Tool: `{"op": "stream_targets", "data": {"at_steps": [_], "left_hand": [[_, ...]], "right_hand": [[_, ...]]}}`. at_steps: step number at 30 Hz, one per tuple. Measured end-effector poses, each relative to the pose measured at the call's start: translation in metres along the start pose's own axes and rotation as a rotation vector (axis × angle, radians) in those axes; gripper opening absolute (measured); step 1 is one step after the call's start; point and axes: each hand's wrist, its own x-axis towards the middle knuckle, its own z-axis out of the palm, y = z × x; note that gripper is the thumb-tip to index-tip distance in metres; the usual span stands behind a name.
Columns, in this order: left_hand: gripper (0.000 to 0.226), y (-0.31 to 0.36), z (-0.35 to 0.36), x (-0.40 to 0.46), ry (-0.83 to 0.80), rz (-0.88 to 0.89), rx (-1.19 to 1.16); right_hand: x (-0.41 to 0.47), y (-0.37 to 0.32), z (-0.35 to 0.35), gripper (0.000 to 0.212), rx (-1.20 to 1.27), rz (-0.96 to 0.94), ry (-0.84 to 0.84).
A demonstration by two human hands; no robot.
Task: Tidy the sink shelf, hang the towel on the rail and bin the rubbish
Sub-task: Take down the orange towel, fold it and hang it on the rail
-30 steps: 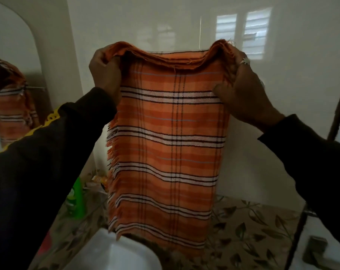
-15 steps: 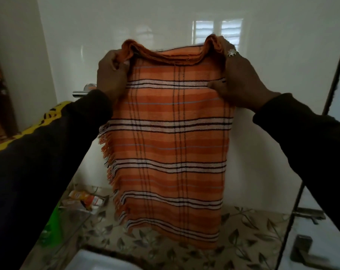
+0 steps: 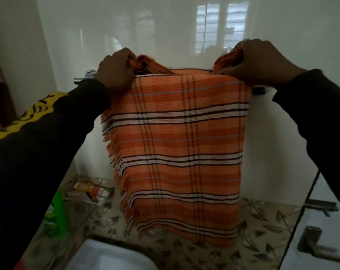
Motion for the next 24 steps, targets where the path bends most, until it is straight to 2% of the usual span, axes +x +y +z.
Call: {"op": "stream_targets", "data": {"at_steps": [3, 7, 9, 10, 12, 13, 15, 17, 18, 19, 22, 24], "left_hand": [[0.04, 0.004, -0.009, 0.01, -0.139, -0.105, -0.131], [0.05, 0.005, -0.009, 0.02, -0.232, -0.12, -0.197], [0.058, 0.003, -0.004, 0.025, -0.162, -0.154, -0.166], [0.069, 0.001, -0.002, 0.027, -0.109, -0.18, -0.166], [0.088, -0.004, -0.001, 0.026, -0.047, -0.183, -0.216], [0.086, -0.005, -0.001, 0.025, -0.044, -0.154, -0.235], [0.075, -0.004, -0.003, 0.019, -0.173, -0.094, -0.189], [0.087, 0.001, 0.0, 0.012, -0.328, -0.072, -0.047], [0.091, 0.003, 0.001, 0.01, -0.32, -0.072, 0.003], [0.087, 0.005, 0.004, 0.008, -0.231, -0.041, 0.006], [0.06, -0.001, 0.014, -0.006, 0.291, 0.161, -0.065], [0.047, -0.006, 0.024, -0.027, 0.565, 0.243, -0.014]], "right_hand": [[0.001, 0.004, -0.001, 0.048, 0.025, 0.055, -0.119], [-0.001, 0.001, -0.001, 0.064, 0.026, 0.086, -0.116], [0.0, 0.002, -0.001, 0.053, 0.024, 0.092, -0.119], [-0.001, 0.002, -0.001, 0.048, -0.004, 0.084, -0.131], [-0.003, 0.0, -0.001, 0.054, -0.088, 0.023, -0.162], [-0.003, 0.001, 0.0, 0.06, -0.12, -0.002, -0.163], [-0.005, 0.002, 0.0, 0.065, -0.159, -0.019, -0.14], [-0.009, 0.0, -0.001, 0.062, -0.166, 0.003, -0.115], [-0.011, -0.003, -0.001, 0.06, -0.177, 0.022, -0.088], [-0.014, -0.007, 0.0, 0.06, -0.213, 0.036, -0.039], [-0.024, -0.02, 0.007, 0.064, -0.414, 0.01, 0.254], [-0.04, -0.03, 0.014, 0.067, -0.433, -0.019, 0.43]]}}
